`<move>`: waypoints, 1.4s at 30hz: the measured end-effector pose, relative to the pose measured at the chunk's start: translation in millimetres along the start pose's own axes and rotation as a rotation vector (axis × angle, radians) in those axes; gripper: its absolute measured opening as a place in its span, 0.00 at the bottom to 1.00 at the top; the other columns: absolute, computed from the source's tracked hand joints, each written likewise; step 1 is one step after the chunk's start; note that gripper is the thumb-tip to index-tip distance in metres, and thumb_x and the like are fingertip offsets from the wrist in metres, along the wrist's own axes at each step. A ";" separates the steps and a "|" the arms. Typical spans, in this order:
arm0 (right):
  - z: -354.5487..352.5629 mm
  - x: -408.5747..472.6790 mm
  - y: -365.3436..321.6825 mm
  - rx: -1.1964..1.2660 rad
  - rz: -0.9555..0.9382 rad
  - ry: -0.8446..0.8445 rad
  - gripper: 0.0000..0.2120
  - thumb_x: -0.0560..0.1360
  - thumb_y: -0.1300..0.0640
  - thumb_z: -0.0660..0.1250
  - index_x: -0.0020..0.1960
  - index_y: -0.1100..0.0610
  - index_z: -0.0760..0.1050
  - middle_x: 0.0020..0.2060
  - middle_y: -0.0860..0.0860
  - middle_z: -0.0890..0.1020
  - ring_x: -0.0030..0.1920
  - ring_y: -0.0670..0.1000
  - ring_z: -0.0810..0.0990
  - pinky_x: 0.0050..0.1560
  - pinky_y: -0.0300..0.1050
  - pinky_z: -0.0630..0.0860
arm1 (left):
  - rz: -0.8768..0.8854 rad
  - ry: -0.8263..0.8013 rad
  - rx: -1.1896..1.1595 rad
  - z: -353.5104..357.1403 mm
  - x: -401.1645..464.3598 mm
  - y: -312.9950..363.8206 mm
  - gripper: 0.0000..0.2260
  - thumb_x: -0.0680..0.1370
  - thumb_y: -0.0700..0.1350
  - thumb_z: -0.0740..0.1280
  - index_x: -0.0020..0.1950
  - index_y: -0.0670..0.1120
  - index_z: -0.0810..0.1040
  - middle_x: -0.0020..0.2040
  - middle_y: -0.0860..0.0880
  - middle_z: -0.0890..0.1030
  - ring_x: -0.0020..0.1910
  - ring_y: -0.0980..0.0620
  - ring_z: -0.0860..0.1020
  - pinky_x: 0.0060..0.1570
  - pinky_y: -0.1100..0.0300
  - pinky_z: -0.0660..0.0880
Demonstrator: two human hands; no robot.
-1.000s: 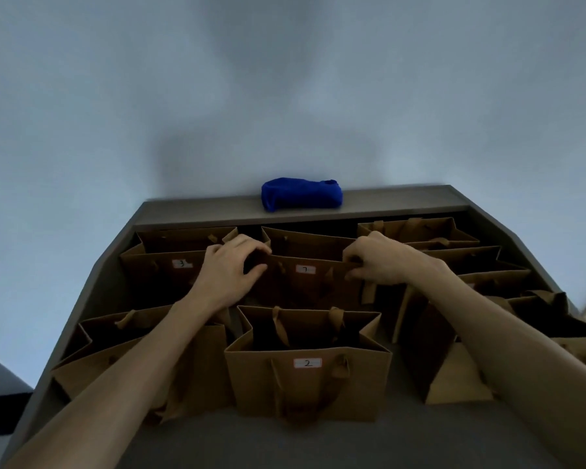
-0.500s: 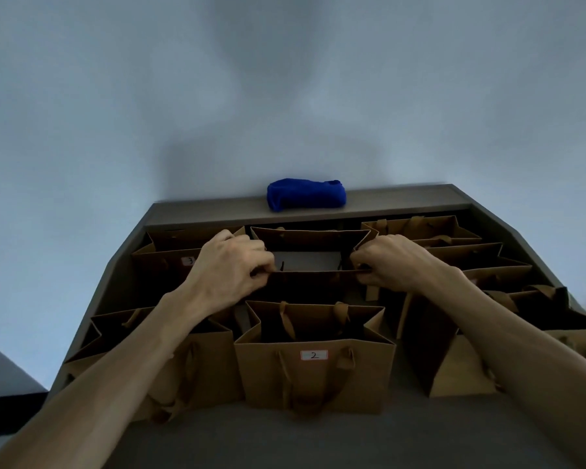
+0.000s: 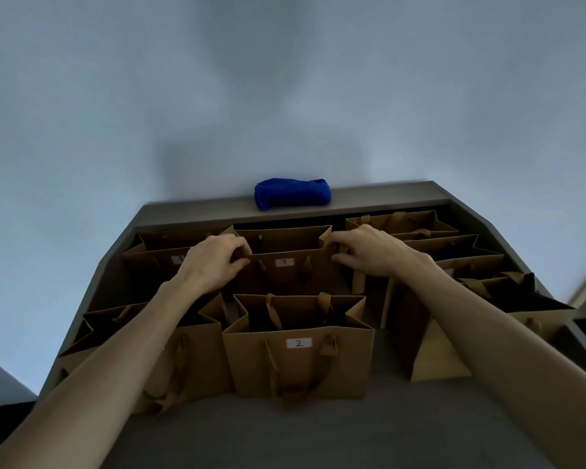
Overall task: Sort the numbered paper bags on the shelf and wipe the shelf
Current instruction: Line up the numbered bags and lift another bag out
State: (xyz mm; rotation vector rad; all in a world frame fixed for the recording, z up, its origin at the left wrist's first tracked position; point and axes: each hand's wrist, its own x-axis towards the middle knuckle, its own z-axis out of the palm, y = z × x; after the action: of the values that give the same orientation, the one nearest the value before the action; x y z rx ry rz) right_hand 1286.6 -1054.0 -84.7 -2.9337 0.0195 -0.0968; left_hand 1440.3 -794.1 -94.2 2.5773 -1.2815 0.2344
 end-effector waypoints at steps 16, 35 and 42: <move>-52.1 -159.5 70.3 0.136 0.242 0.124 0.08 0.77 0.46 0.66 0.51 0.48 0.81 0.44 0.39 0.81 0.43 0.35 0.79 0.45 0.31 0.71 | 0.436 -0.047 -0.449 5.3 25.3 158.5 0.07 0.79 0.48 0.65 0.56 0.52 0.80 0.51 0.55 0.81 0.47 0.62 0.79 0.47 0.68 0.75; -27.0 -144.7 82.5 0.140 0.203 0.082 0.09 0.79 0.60 0.66 0.56 0.54 0.82 0.49 0.41 0.81 0.45 0.34 0.76 0.50 0.26 0.67 | 0.436 -0.255 -0.265 37.3 58.8 212.3 0.12 0.80 0.38 0.64 0.60 0.49 0.80 0.59 0.50 0.82 0.59 0.55 0.78 0.69 0.53 0.67; -24.8 -153.7 74.6 0.134 0.172 0.118 0.08 0.79 0.59 0.66 0.55 0.54 0.82 0.46 0.41 0.81 0.45 0.36 0.77 0.52 0.32 0.72 | 0.473 -0.211 -0.324 36.7 50.7 204.5 0.09 0.80 0.42 0.65 0.58 0.49 0.81 0.55 0.50 0.83 0.52 0.58 0.80 0.60 0.56 0.75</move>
State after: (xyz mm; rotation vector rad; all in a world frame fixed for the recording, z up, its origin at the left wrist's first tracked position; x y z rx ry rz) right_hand 1131.1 -1129.0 -85.6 -2.7751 0.2720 -0.2348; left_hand 1308.3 -962.1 -85.1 2.0433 -1.8244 -0.1566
